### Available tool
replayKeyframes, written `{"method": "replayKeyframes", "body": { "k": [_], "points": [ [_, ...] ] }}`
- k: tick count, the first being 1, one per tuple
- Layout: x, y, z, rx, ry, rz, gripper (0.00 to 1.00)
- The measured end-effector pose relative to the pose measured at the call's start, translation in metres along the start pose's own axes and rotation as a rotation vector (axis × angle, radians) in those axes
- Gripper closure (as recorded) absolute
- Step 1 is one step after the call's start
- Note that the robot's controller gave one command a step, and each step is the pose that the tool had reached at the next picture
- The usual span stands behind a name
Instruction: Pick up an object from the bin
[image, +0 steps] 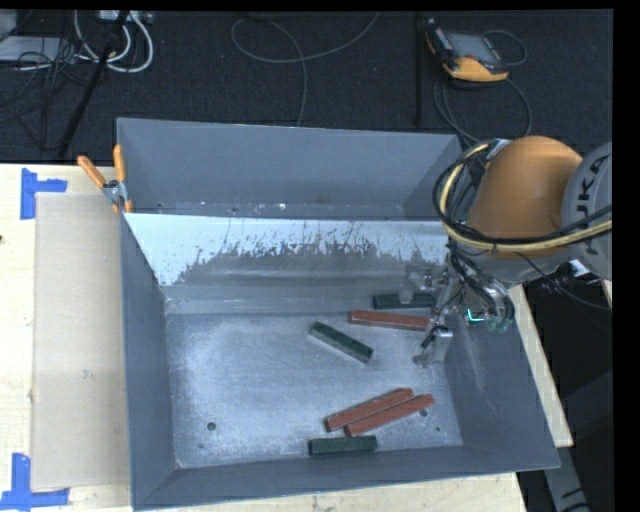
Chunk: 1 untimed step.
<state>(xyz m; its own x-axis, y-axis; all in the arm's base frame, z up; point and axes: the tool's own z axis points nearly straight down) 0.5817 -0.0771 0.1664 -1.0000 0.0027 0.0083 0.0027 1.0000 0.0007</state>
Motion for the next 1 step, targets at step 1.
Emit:
{"method": "replayKeyframes", "body": {
  "k": [1],
  "points": [
    [-0.0255,0.0172,0.1,0.0,-0.005,-0.019,0.0]
  ]
}}
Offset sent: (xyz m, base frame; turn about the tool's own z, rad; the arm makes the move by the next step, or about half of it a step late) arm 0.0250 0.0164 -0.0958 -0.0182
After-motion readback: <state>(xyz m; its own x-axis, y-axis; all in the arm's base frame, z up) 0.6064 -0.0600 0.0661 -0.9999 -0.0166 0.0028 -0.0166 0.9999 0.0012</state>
